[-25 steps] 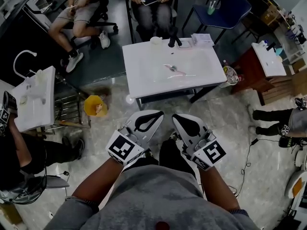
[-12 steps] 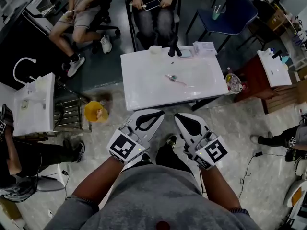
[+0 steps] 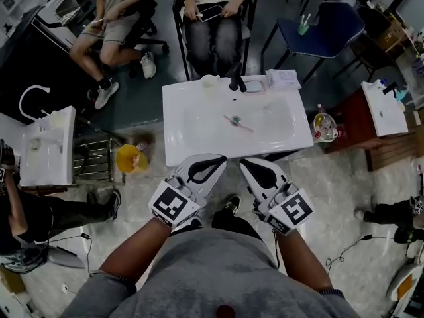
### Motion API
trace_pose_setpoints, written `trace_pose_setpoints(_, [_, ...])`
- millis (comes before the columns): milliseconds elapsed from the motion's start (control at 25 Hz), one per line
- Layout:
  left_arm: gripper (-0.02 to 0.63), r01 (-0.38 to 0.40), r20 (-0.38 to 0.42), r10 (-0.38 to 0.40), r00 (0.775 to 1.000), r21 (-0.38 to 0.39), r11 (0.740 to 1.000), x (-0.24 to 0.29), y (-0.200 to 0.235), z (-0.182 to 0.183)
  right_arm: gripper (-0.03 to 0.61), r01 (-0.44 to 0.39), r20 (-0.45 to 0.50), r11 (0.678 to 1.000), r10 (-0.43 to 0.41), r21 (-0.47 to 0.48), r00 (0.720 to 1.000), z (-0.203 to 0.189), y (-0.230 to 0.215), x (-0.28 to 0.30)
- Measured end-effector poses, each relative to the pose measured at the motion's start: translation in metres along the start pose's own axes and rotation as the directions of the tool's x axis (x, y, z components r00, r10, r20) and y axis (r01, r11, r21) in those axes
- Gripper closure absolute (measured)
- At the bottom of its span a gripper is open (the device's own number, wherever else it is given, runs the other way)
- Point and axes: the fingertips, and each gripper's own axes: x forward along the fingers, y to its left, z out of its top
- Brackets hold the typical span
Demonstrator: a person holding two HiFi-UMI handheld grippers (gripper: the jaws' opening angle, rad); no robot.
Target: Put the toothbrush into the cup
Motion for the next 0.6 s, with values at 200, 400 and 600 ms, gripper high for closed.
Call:
trace_pose_setpoints(200, [0.607,-0.036,-0.007,0.035,0.999,-0.016,0.999,0.028,0.009,-0.004,0.566,-0.026,-0.002,1.000,0.026,0.000,1.000,0.001,-0.028,-0.007])
trace_pose_setpoints(400, [0.606,-0.052,-0.002,0.052,0.999,0.001,0.999,0.055,0.013,-0.004,0.566,-0.033,-0.002,0.999,0.033,0.000,0.999,-0.001,-0.054,-0.014])
trace_pose_setpoints(600, [0.606,-0.044,-0.020,0.044,0.999,0.005,0.999,0.076,0.021,-0.013,0.566,-0.026,-0.002,0.999,0.026,0.019,1.000,-0.009,-0.076,-0.012])
